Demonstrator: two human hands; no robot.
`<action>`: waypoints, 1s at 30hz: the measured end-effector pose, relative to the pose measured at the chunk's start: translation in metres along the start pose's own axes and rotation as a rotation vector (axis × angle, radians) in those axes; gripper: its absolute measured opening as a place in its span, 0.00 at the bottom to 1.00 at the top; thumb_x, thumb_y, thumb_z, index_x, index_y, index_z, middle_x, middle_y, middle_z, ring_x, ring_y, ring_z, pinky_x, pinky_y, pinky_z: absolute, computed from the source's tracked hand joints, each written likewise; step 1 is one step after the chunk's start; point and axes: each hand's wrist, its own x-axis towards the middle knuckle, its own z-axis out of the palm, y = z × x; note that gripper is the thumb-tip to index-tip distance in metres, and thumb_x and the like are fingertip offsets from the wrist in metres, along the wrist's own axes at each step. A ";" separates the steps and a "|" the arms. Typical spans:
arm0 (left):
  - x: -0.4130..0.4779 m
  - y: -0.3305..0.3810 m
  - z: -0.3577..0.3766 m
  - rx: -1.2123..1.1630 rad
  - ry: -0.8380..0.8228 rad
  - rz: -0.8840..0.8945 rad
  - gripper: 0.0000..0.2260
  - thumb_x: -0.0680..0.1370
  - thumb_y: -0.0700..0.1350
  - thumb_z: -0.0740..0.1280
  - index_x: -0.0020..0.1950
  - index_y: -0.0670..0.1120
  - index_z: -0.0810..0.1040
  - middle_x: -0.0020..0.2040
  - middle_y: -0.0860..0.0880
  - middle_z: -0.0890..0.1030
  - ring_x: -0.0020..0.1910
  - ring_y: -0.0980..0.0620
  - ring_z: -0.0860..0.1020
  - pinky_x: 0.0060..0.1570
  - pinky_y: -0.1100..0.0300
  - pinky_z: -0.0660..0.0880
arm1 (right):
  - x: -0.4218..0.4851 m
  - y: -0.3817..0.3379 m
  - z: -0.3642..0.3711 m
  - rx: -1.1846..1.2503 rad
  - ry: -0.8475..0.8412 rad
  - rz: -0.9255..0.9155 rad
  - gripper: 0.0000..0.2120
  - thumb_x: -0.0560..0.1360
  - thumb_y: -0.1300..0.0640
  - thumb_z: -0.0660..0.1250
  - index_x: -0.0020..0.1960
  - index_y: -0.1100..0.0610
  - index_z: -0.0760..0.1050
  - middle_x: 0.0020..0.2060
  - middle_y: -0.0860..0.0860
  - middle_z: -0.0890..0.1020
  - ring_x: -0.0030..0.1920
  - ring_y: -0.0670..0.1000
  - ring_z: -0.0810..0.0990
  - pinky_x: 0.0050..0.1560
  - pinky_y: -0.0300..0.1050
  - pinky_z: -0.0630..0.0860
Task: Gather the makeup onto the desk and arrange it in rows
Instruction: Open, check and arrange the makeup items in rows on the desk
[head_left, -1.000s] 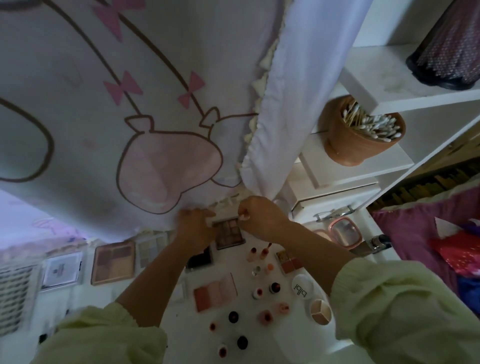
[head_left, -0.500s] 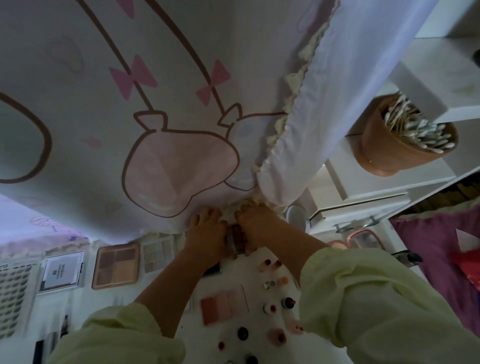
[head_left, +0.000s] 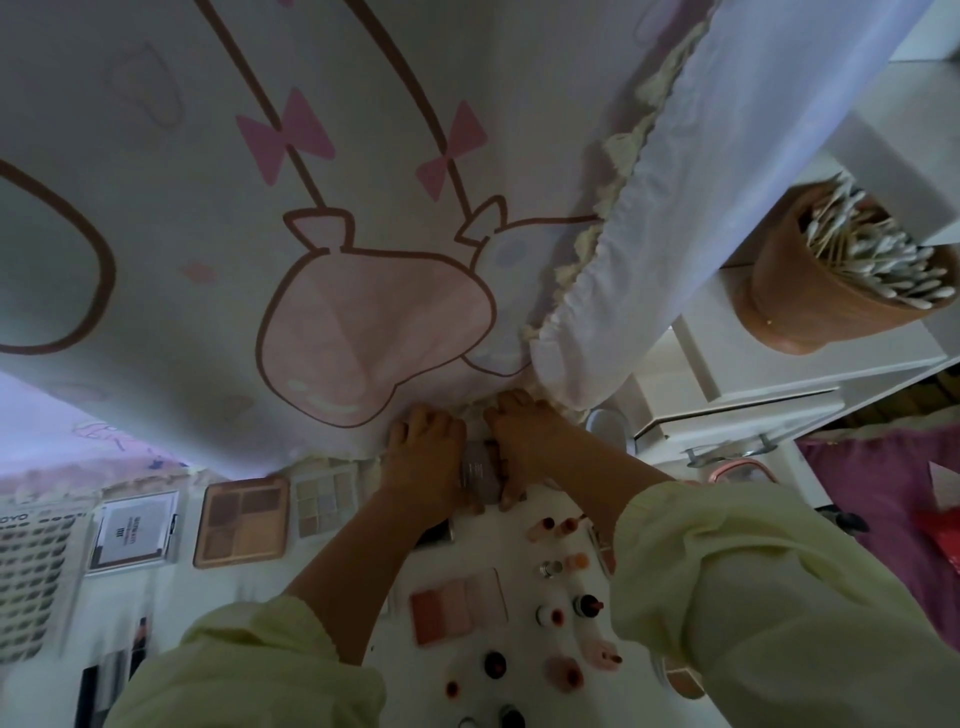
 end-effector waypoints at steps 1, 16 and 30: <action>-0.001 0.001 0.000 -0.001 0.003 -0.004 0.38 0.65 0.65 0.73 0.67 0.48 0.65 0.67 0.49 0.68 0.68 0.45 0.60 0.66 0.51 0.58 | -0.001 0.000 0.000 0.033 0.003 -0.005 0.50 0.61 0.41 0.79 0.73 0.59 0.59 0.69 0.57 0.65 0.69 0.58 0.63 0.67 0.49 0.64; -0.042 -0.012 -0.037 -1.028 0.116 -0.138 0.06 0.75 0.41 0.72 0.51 0.41 0.81 0.46 0.49 0.82 0.48 0.50 0.80 0.50 0.58 0.75 | -0.055 0.018 -0.038 0.749 0.348 -0.149 0.10 0.68 0.58 0.78 0.43 0.64 0.83 0.33 0.52 0.81 0.32 0.43 0.75 0.34 0.34 0.68; -0.136 0.001 -0.122 -1.859 -0.030 -0.320 0.09 0.79 0.45 0.64 0.56 0.47 0.81 0.47 0.47 0.85 0.43 0.53 0.83 0.40 0.63 0.78 | -0.169 -0.014 -0.092 1.604 0.258 -0.038 0.07 0.76 0.59 0.69 0.50 0.61 0.81 0.41 0.60 0.85 0.32 0.50 0.83 0.29 0.35 0.75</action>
